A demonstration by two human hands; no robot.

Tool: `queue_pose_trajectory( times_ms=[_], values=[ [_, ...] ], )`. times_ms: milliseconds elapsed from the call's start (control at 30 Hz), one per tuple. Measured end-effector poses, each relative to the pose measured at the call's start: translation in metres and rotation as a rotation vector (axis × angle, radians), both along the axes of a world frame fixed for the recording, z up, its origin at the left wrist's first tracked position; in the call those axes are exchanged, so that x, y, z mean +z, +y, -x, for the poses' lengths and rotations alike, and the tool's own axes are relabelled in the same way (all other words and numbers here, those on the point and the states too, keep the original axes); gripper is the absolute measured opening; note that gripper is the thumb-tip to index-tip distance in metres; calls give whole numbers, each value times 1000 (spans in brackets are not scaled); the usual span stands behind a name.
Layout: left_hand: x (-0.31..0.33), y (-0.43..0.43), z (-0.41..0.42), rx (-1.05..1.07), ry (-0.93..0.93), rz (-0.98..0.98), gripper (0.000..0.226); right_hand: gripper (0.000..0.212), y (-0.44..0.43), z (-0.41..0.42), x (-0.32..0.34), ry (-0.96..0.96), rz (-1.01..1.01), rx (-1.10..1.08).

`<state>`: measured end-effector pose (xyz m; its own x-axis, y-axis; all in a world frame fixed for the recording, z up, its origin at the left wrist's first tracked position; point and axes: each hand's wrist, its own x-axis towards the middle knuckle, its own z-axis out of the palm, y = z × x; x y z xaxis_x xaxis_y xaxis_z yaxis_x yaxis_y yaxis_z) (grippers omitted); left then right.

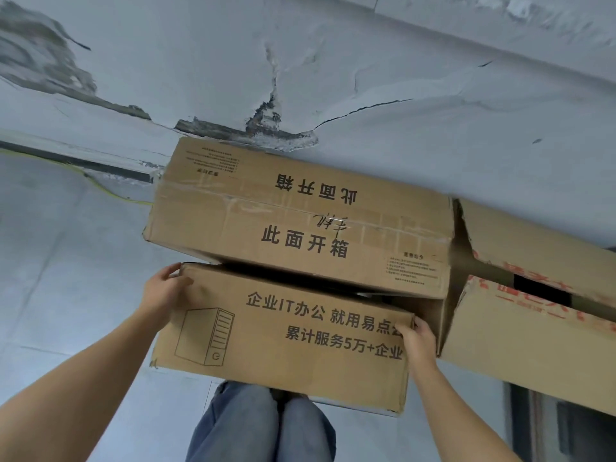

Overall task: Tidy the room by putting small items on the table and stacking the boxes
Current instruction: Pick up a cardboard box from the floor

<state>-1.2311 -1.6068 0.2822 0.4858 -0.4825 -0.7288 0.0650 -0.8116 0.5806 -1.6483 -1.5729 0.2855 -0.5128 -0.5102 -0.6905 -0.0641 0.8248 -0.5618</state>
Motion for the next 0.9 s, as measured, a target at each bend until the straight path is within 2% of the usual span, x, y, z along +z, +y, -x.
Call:
queue_pose_trajectory(
  times_ms=[100, 167, 233, 300, 367, 467, 567, 767, 900],
  values=[
    [-2, -1, 3, -97, -18, 2, 61, 53, -5, -4, -6, 125, -92, 192],
    [-3, 3, 9, -230, -88, -35, 71, 69, -2, -18, -2, 375, -250, 457],
    [-5, 10, 17, -400, -254, -157, 77, 75, 9, -38, 3, 594, -319, 722],
    [-3, 18, 28, -439, -384, -310, 74, 77, 21, -54, 5, 610, -349, 856],
    [0, 28, 37, -397, -383, -388, 72, 80, 25, -59, 7, 556, -412, 916],
    [7, 42, 40, -424, -353, -455, 68, 83, 22, -56, 15, 483, -440, 902],
    [23, 59, 34, -440, -313, -482, 60, 80, 29, -57, 38, 434, -363, 819],
    [95, 97, 31, -322, -106, -333, 51, 62, 64, -74, 107, 294, -313, 657],
    [151, 121, 35, -226, -2, -250, 28, 47, 87, -89, 162, 205, -255, 542]
  ],
)
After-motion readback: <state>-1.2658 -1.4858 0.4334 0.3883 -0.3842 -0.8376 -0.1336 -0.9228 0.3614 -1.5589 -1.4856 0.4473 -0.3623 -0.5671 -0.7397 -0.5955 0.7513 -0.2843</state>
